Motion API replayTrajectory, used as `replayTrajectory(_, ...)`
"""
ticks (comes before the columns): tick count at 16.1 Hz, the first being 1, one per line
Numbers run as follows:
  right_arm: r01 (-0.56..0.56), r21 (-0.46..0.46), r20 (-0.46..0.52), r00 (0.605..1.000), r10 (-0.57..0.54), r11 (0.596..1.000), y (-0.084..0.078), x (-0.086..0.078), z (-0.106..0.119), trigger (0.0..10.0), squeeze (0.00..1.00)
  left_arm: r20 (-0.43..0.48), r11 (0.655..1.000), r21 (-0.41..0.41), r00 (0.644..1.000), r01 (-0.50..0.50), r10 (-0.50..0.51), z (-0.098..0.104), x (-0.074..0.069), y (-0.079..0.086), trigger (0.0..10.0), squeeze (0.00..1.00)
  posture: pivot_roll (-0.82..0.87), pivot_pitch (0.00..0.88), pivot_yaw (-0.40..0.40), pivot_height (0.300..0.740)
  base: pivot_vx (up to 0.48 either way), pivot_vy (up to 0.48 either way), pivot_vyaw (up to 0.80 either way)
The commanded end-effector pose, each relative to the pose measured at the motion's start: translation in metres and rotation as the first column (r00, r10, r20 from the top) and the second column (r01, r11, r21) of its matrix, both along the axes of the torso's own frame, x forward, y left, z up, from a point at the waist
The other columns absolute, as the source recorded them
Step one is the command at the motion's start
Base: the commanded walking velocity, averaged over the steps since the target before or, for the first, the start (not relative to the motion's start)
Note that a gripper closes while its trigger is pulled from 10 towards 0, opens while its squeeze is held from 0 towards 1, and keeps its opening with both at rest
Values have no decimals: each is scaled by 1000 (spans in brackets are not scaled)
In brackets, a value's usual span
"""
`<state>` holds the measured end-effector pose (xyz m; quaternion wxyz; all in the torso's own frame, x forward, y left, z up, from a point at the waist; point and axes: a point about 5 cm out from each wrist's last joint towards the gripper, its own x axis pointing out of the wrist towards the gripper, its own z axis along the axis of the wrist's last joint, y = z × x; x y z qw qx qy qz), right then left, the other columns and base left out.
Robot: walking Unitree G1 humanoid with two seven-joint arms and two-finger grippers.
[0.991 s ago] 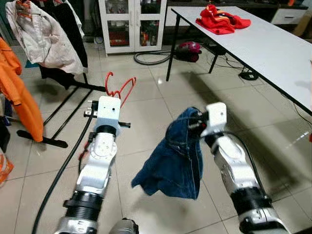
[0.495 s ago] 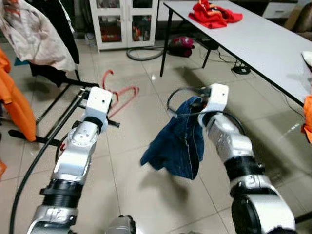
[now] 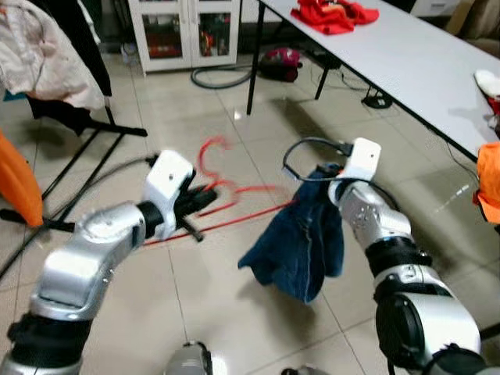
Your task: Hang hanger
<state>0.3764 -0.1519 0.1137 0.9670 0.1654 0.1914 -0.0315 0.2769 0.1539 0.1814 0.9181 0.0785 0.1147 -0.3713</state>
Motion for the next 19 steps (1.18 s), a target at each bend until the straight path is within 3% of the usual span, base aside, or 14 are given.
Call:
replayTrajectory(1, 21, -4, 39, 999, -21, 1000, -4, 6, 12, 10000, 0, -2, 999, -43, 1000, 21, -21, 7, -2, -4, 10000, 0, 86, 85, -102, 740, 0, 0, 0)
replayTrajectory(3, 38, -20, 41, 998, -37, 999, -6, 5, 11, 10000, 0, 11, 995, -103, 1000, 2, 0, 11, -1, -16, 10000, 0, 84, 87, -102, 740, 0, 0, 0)
replayTrajectory(5, 50, -28, 49, 998, -48, 998, -7, 4, 11, 10000, 0, -6, 995, -96, 999, -32, 31, 7, -2, -23, 10000, 0, 81, 88, -100, 740, 0, 0, 0)
replayTrajectory(9, -12, -45, 152, 988, 19, 999, -8, 1, 19, 10000, 0, 11, 979, -128, 987, -159, 162, -21, 2, -27, 10000, 0, 75, 84, -89, 740, 0, 0, 0)
replayTrajectory(10, -45, -112, 185, 981, 66, 993, -10, -3, 17, 10000, 0, 21, 972, -58, 973, -230, 231, -51, -1, -18, 10000, 0, 74, 77, -82, 740, 0, 0, 0)
replayTrajectory(11, -67, -199, 218, 970, 110, 978, -12, -8, 15, 10000, 0, -5, 943, -12, 943, -332, 332, -77, -6, -8, 10000, 0, 71, 70, -75, 740, 0, 0, 681)
replayTrajectory(12, -76, -232, 239, 962, 132, 970, -13, -13, 13, 10000, 0, -39, 888, -56, 890, -456, 455, -83, -3, -1, 10000, 0, 72, 60, -65, 740, 0, 0, 663)
replayTrajectory(13, -82, -237, 265, 953, 145, 968, -13, -18, 12, 10000, 0, -26, 834, -106, 840, -541, 541, -77, 3, 2, 10000, 0, 72, 52, -57, 740, 0, 0, 650)
replayTrajectory(14, -73, -245, 290, 946, 145, 967, -13, -23, 11, 10000, 0, 0, 803, -148, 812, -577, 584, -67, 9, 1, 10000, 0, 72, 43, -44, 740, 0, 0, 650)
replayTrajectory(15, -71, -223, 297, 945, 137, 972, -12, -26, 8, 10000, 0, 43, 798, -164, 804, -580, 593, -59, 14, 1, 10000, 0, 70, 37, -30, 740, 0, 0, 650)
replayTrajectory(16, -64, -217, 303, 944, 129, 974, -13, -29, 6, 10000, 0, 77, 811, -180, 814, -556, 575, -50, 19, -2, 10000, 0, 71, 30, -15, 740, 0, 0, 650)
replayTrajectory(19, -32, -196, 343, 934, 100, 980, -12, -37, 1, 10000, 0, 230, 854, -120, 823, -506, 519, -27, 34, 0, 10000, 0, 75, 8, 58, 740, 0, 0, 648)
